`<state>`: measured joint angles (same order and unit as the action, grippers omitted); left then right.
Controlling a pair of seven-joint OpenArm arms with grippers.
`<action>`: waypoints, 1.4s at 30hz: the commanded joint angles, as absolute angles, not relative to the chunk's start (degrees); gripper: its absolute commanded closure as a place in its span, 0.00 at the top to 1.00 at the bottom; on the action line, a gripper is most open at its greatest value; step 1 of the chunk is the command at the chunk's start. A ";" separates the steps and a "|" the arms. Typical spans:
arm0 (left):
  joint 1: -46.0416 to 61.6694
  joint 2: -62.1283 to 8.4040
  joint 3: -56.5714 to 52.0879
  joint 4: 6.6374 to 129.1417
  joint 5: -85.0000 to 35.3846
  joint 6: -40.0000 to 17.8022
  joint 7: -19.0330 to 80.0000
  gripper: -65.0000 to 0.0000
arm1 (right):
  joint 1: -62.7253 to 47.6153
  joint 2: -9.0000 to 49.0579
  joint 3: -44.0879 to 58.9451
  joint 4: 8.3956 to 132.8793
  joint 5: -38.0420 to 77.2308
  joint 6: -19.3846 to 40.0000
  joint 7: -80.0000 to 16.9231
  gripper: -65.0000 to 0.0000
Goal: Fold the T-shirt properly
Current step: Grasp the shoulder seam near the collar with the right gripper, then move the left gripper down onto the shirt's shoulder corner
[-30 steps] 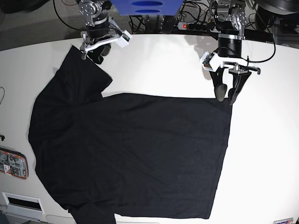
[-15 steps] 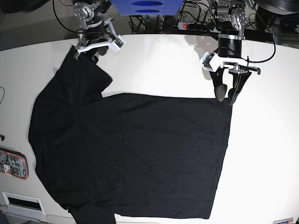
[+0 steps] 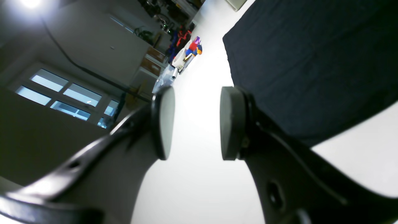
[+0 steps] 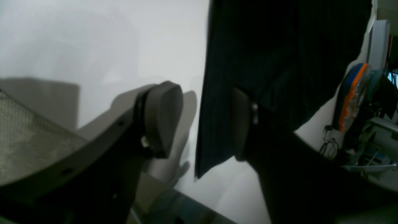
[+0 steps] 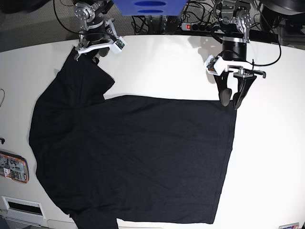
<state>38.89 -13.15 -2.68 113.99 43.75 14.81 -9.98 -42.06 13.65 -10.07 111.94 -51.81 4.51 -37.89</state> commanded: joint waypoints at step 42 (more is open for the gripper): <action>37.76 -13.23 -6.37 110.46 43.91 16.04 -10.86 0.35 | -38.99 19.30 -2.77 109.67 -40.31 10.24 -37.23 0.43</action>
